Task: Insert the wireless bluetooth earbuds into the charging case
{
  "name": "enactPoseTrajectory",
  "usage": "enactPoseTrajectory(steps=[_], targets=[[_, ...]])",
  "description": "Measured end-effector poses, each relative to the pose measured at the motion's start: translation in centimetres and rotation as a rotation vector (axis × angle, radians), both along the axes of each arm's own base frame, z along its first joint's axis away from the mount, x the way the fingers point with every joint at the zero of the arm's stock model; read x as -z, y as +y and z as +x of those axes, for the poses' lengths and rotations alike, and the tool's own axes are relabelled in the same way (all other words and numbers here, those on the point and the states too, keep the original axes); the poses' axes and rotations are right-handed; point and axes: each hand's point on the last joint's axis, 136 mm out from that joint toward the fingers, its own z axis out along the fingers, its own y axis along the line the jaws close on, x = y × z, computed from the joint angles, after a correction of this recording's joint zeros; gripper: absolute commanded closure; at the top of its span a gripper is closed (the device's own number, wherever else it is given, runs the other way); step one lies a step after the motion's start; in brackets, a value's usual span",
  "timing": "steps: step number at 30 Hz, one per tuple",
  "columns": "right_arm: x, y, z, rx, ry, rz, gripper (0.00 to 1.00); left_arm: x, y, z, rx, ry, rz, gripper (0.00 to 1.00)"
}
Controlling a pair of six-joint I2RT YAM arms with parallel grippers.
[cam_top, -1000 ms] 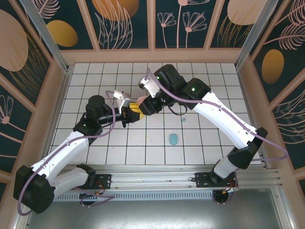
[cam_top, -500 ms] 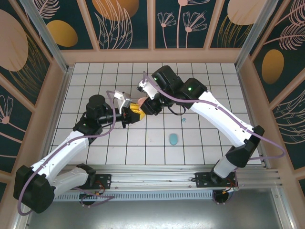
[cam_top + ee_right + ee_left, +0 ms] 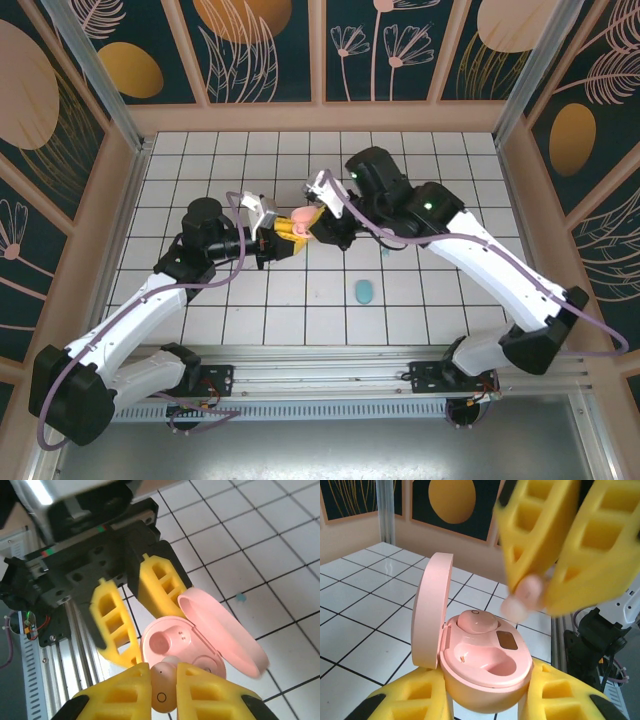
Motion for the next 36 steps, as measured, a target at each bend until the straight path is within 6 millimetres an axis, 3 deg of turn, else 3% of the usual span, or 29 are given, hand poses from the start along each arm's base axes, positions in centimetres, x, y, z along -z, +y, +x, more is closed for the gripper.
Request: enactPoseTrajectory(steps=[6,25,29,36], targets=[[-2.4,-1.0,-0.6,-0.071,-0.069,0.104,0.91,0.0,0.1,-0.7,0.027,-0.053,-0.003,1.0],[-2.4,-0.4,-3.0,-0.387,-0.217,0.168,0.96,-0.3,0.3,-2.8,0.122,-0.26,0.021,1.0],[-1.9,-0.1,-3.6,-0.436,-0.277,0.137,0.97,0.1,0.4,-3.0,0.137,-0.275,0.035,1.0],[0.7,0.8,-4.5,-0.518,-0.333,0.023,0.99,0.3,0.4,-3.1,0.147,-0.286,0.044,1.0]])
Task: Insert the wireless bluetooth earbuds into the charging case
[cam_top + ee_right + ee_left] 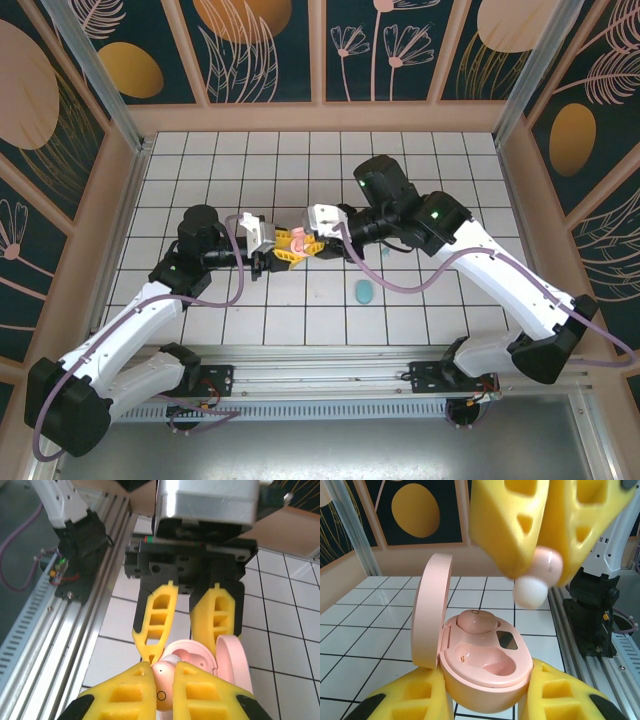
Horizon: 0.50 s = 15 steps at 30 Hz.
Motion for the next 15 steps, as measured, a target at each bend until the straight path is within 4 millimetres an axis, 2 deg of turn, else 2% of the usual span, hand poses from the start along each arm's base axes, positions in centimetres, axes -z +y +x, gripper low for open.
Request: enactPoseTrajectory(steps=[15], targets=[[2.5,0.5,0.0,-0.055,-0.195,-0.155,0.99,0.7,-0.1,-0.2,0.023,0.008,0.015,1.0]])
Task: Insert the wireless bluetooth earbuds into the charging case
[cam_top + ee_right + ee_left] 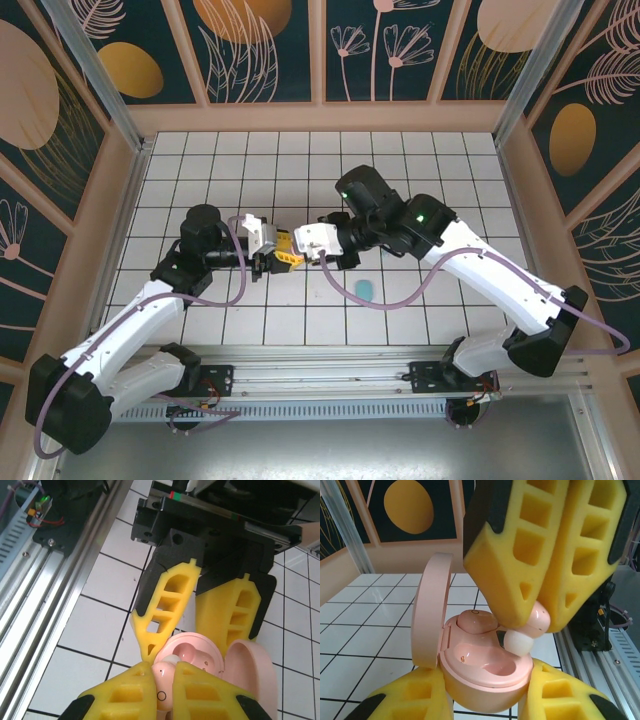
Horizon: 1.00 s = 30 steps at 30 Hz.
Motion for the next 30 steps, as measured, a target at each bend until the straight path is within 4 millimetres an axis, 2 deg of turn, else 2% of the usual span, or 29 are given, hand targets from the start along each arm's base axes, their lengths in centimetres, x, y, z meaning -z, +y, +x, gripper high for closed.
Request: enactPoseTrajectory(steps=[14,30], targets=[[0.8,0.4,0.4,-0.041,-0.12,-0.062,0.99,0.7,0.1,-0.1,0.004,0.023,0.018,1.0],[1.2,0.9,0.6,-0.075,-0.161,-0.073,0.99,0.8,0.1,-0.2,0.008,0.028,0.019,1.0]])
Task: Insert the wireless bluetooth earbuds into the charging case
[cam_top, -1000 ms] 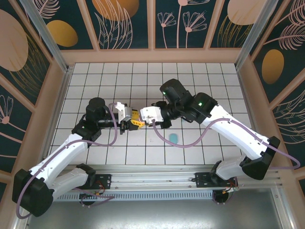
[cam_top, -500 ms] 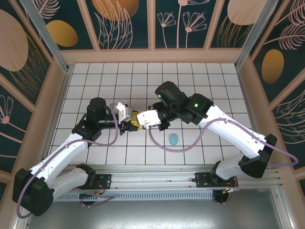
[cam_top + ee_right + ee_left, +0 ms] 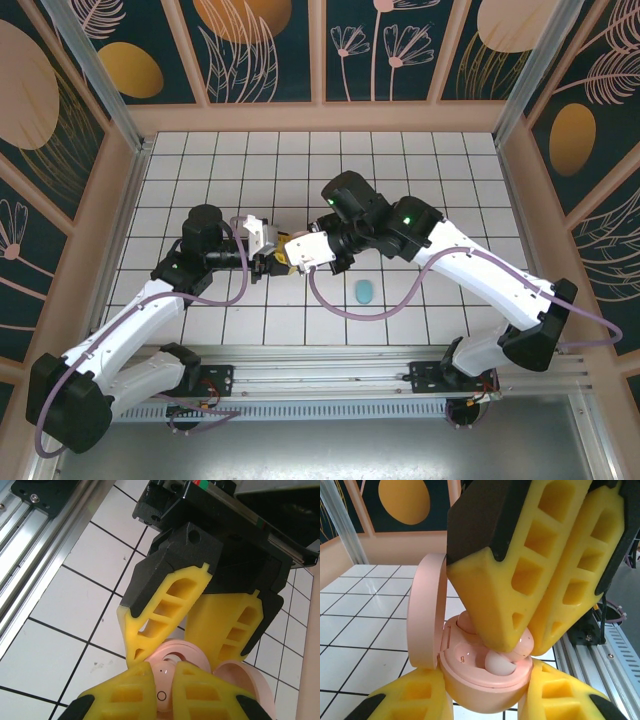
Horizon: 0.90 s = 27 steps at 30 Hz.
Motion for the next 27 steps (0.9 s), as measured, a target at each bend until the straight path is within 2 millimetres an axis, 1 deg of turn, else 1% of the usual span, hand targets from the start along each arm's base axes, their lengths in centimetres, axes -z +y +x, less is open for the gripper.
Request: enactPoseTrajectory(steps=[3,5,9,16,22,27], targets=[[0.1,0.1,0.0,-0.003,0.001,-0.003,0.97,0.1,0.0,0.0,-0.001,0.002,0.001,1.0],[0.2,0.1,0.1,-0.003,0.001,-0.005,0.93,0.2,0.1,0.0,-0.003,0.006,0.003,1.0],[0.5,0.2,0.2,-0.01,-0.002,-0.013,0.9,0.6,0.2,0.1,-0.008,0.016,0.01,1.0],[0.9,0.4,0.2,-0.022,-0.01,-0.024,0.83,0.9,0.2,0.0,-0.012,0.021,0.014,1.0],[1.0,0.5,0.3,-0.027,-0.021,-0.031,0.76,0.9,0.3,0.1,-0.017,0.02,0.015,1.0],[1.1,0.5,0.2,-0.032,-0.029,-0.035,0.72,0.9,0.3,0.1,-0.018,0.02,0.015,1.0]])
